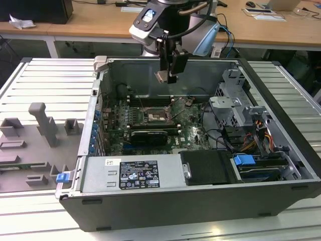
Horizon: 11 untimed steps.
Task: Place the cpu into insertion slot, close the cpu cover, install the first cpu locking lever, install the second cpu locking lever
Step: 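Place the cpu into insertion slot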
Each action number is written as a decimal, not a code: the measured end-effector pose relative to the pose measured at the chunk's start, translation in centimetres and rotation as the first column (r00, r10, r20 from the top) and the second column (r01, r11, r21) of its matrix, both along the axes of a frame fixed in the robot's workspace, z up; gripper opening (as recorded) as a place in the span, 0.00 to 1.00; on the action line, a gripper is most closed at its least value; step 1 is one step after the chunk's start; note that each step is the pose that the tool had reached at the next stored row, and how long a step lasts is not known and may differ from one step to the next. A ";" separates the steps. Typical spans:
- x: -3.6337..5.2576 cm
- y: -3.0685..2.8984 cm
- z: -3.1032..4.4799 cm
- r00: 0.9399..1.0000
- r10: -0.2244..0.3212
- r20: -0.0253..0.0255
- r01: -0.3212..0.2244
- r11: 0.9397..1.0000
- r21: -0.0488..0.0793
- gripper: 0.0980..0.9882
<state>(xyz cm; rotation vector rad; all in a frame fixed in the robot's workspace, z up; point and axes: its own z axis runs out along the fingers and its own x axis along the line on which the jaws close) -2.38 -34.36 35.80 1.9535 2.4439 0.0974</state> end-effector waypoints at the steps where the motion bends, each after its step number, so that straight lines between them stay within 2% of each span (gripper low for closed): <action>1: 0.00 0.00 -0.01 1.000 -0.011 -0.001 0.011 1.000 0.000 0.50; 3: 0.00 0.00 -0.04 0.999 -0.046 -0.004 0.046 0.999 0.000 0.50; 6: 0.01 0.00 -0.07 0.996 -0.091 -0.006 0.091 0.996 0.000 0.50; 8: 0.00 0.00 -0.09 0.991 -0.132 -0.006 0.132 0.991 0.000 0.50; 9: 0.00 0.00 -0.10 0.986 -0.168 -0.006 0.168 0.986 0.000 0.50; 11: 0.00 0.00 -0.11 0.980 -0.197 -0.006 0.197 0.980 0.000 0.50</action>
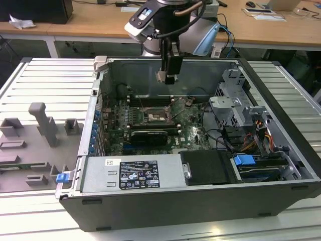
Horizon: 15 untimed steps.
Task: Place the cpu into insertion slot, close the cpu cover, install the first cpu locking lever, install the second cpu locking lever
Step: 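Place the cpu into insertion slot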
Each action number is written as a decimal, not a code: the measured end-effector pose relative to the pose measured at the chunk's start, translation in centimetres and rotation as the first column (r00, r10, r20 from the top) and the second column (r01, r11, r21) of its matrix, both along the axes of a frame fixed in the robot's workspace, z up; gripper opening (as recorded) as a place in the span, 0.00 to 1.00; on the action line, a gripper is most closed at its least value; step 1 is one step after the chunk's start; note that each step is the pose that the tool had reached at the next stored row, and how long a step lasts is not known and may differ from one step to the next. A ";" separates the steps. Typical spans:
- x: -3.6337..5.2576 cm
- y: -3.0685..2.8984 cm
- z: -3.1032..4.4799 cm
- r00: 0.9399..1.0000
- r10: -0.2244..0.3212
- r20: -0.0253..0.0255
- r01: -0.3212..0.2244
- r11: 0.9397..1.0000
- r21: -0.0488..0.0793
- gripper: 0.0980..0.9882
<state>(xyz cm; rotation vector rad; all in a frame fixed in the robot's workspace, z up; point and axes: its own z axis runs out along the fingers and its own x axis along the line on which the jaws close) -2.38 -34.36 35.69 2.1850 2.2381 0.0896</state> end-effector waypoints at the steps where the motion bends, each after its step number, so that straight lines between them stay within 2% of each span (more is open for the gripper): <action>1: 0.00 0.00 -0.01 1.000 -0.028 0.000 0.028 1.000 0.000 0.50; 5: -0.04 0.00 -0.05 0.997 -0.080 0.000 0.080 0.997 0.000 0.50; 15: -0.09 0.06 -0.83 0.997 -0.083 -0.001 0.083 0.997 0.000 0.50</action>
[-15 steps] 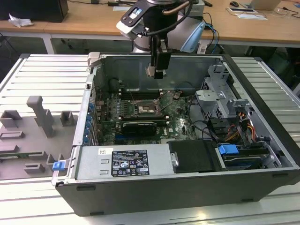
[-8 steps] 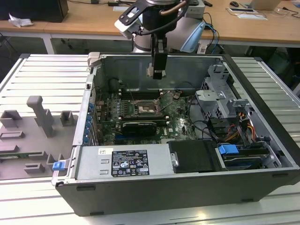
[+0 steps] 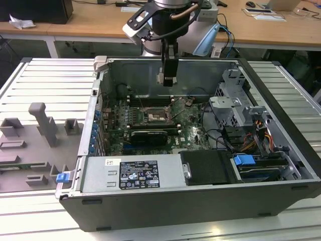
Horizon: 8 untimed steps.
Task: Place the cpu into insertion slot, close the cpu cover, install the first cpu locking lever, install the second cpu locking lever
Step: 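Place the cpu into insertion slot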
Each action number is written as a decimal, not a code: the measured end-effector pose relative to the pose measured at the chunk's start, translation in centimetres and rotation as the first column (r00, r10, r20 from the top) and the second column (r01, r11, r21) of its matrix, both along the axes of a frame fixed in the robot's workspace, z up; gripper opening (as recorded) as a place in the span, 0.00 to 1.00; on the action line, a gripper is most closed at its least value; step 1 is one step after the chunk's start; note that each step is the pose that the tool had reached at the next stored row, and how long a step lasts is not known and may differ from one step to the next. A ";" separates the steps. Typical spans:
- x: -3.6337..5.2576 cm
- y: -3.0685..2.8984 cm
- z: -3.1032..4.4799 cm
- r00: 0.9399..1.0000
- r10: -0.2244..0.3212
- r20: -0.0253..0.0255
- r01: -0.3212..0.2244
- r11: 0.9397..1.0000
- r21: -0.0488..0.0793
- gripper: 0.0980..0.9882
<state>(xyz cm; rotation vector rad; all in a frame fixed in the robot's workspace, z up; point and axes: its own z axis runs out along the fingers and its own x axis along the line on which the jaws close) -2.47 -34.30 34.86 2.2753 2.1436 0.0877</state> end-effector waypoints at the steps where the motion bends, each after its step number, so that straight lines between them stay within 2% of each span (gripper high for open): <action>1: 0.00 0.01 -0.24 1.000 0.000 -0.001 0.000 1.000 0.000 0.50; 8: 0.00 0.02 -1.17 1.000 0.000 -0.007 0.000 1.000 0.000 0.50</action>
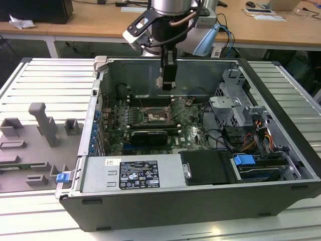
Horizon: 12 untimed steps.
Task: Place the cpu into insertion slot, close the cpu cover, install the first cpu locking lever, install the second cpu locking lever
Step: 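Place the cpu into insertion slot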
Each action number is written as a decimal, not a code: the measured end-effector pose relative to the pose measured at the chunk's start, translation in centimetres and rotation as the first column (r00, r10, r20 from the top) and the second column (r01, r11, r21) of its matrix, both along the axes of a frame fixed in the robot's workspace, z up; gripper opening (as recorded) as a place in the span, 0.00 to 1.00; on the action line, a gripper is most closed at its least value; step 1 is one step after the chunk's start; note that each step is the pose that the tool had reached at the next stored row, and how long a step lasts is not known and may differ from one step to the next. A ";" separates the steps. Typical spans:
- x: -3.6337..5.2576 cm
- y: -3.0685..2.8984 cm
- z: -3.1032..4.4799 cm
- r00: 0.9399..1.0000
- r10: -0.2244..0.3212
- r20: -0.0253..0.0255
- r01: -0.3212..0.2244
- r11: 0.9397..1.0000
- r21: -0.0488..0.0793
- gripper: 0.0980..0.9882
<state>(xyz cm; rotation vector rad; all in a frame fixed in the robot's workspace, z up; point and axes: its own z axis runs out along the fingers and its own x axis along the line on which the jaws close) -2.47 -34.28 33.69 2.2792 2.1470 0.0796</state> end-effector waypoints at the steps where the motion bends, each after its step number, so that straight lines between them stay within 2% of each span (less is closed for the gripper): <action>1: 0.00 0.00 -0.09 1.000 0.000 -0.001 0.000 1.000 0.000 0.50; 8: 0.00 0.00 -1.21 1.000 0.000 -0.008 0.000 1.000 0.000 0.50; 12: -0.03 0.00 -1.39 1.000 0.000 -0.008 0.000 1.000 -0.003 0.50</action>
